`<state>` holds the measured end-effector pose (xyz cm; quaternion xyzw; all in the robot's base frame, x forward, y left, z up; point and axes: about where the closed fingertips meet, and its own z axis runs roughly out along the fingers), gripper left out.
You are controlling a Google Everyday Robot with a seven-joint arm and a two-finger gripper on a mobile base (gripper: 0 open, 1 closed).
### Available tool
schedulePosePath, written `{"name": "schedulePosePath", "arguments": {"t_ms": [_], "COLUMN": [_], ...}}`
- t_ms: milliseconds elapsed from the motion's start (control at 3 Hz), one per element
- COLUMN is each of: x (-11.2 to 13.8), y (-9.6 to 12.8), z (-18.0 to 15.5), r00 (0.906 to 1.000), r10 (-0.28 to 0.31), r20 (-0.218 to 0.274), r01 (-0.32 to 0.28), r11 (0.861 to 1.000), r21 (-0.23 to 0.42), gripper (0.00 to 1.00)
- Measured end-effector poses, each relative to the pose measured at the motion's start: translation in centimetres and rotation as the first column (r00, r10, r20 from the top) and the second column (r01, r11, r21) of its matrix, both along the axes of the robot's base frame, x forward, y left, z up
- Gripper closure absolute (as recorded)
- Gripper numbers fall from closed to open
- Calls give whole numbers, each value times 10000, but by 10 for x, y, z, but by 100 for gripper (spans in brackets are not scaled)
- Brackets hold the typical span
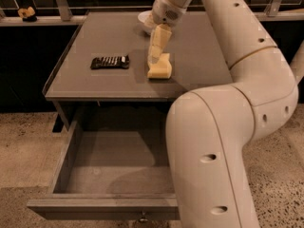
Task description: Place sponge into top drawer
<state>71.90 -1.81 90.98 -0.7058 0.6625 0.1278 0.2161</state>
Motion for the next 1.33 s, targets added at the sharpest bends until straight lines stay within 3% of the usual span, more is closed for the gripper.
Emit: {"name": "schedulePosePath", "arguments": {"t_ms": [333, 667, 1000, 1333], "x": [12, 20, 20, 9], "y": [-5, -1, -12, -25], "z": [-12, -14, -28, -38], "r00": [9988, 9978, 9959, 9904], "r10": [-475, -571, -906, -1332], "r20": [144, 328, 48, -381], "r01": [486, 594, 907, 1327], "r11": [9948, 9955, 9956, 9910], "r21": [-900, -737, -237, -146], "gripper": [0, 0, 0, 0]}}
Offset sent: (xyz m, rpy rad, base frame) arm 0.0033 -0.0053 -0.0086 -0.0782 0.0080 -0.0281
